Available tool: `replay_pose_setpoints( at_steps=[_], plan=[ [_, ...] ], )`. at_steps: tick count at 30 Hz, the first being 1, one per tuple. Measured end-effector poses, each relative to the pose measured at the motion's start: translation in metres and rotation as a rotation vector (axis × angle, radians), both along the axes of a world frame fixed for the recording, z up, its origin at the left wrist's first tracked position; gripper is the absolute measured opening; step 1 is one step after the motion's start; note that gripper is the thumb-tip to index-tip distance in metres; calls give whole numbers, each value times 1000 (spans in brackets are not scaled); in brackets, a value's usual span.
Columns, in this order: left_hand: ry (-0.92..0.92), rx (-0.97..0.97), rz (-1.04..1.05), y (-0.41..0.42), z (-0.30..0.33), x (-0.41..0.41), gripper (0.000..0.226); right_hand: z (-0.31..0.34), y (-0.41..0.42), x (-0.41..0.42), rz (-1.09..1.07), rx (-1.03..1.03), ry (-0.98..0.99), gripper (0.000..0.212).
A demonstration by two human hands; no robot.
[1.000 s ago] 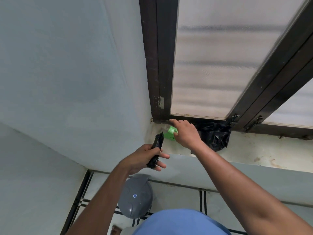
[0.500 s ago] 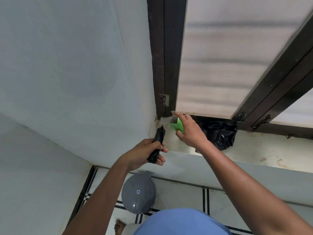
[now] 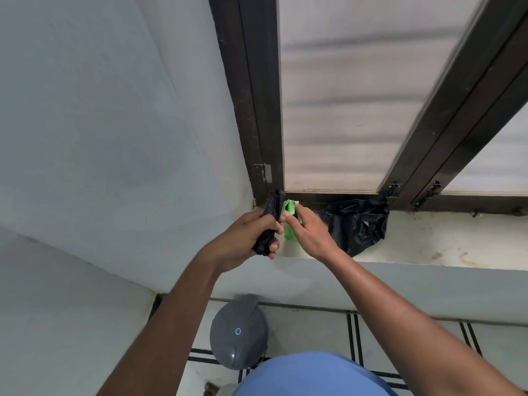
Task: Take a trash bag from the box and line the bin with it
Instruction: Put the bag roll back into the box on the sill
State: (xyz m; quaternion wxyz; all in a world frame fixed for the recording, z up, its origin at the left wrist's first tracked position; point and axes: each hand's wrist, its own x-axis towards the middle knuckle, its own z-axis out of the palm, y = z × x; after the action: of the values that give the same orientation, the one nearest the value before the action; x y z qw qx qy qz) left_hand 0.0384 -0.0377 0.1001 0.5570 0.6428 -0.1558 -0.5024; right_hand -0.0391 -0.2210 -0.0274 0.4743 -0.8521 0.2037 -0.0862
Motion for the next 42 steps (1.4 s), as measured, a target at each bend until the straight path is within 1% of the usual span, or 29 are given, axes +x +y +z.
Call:
replay_pose_setpoints(
  at_steps=[2,4,6,9,11,13,14,17,18,20,21,23,24,25,27,28,29,31,32,33,35,36,37,39,40,41,42],
  plan=[
    [0,-19,-33,-8,4,0,8,4,2,3,59,-77,38,52],
    [-1,-29,-45,-17,5,-1,7,5,6,8,96,-165,83,44],
    [-14,-28,-39,-24,3,0,7,6,11,13,78,-164,113,39],
    [-78,26,-34,-32,-8,5,15,5,15,19,68,-206,102,47],
    [-136,83,-20,-35,-16,10,21,4,17,19,77,-222,119,45],
    [-208,153,4,-40,-25,14,28,-1,16,17,45,-154,110,41],
    [-239,182,18,-43,-30,16,31,-3,15,16,22,-120,102,43],
    [-343,256,81,-51,-42,20,32,-10,10,11,-41,-72,43,64],
    [-390,290,96,-52,-44,21,32,-11,8,9,-65,-51,20,67],
    [-514,395,93,-52,-47,20,30,-13,1,4,-102,6,-6,65],
    [-608,451,87,-50,-48,20,28,-14,-1,3,-116,26,-4,63],
    [-752,468,124,-49,-50,18,24,-15,-6,-2,-129,51,-2,61],
    [-749,429,136,-50,-50,17,23,-14,-7,-4,-127,56,0,61],
    [-687,373,124,-53,-47,15,23,-14,-9,-5,-127,56,-3,60],
    [-477,292,39,-58,-40,12,20,-13,-10,-7,-121,34,6,60],
    [-407,278,-15,-59,-38,11,18,-13,-11,-8,-122,16,15,61],
    [-380,274,-56,-60,-37,11,17,-13,-12,-8,-125,4,27,61],
    [-385,290,-76,-60,-40,9,19,-14,-14,-8,-123,-14,47,63],
    [-418,317,-64,-60,-43,8,21,-15,-15,-10,-118,-21,47,63],
    [-493,346,-41,-60,-46,7,23,-17,-16,-11,-116,-28,38,63],
    [-669,359,50,-59,-51,5,18,-21,-20,-16,-120,-37,19,62],
    [-690,338,74,-59,-51,5,17,-22,-21,-17,-121,-37,17,63],
    [-642,306,61,-59,-50,6,20,-23,-22,-18,-120,-41,19,64],
    [-452,260,-19,-61,-46,6,29,-23,-23,-18,-118,-53,46,67],
    [-394,258,-54,-61,-45,6,30,-22,-23,-17,-122,-52,60,68],
    [-412,285,-75,-61,-44,5,30,-22,-24,-16,-130,-52,67,69],
    [-468,326,-79,-62,-45,4,29,-22,-24,-16,-136,-53,67,70]
  ],
)
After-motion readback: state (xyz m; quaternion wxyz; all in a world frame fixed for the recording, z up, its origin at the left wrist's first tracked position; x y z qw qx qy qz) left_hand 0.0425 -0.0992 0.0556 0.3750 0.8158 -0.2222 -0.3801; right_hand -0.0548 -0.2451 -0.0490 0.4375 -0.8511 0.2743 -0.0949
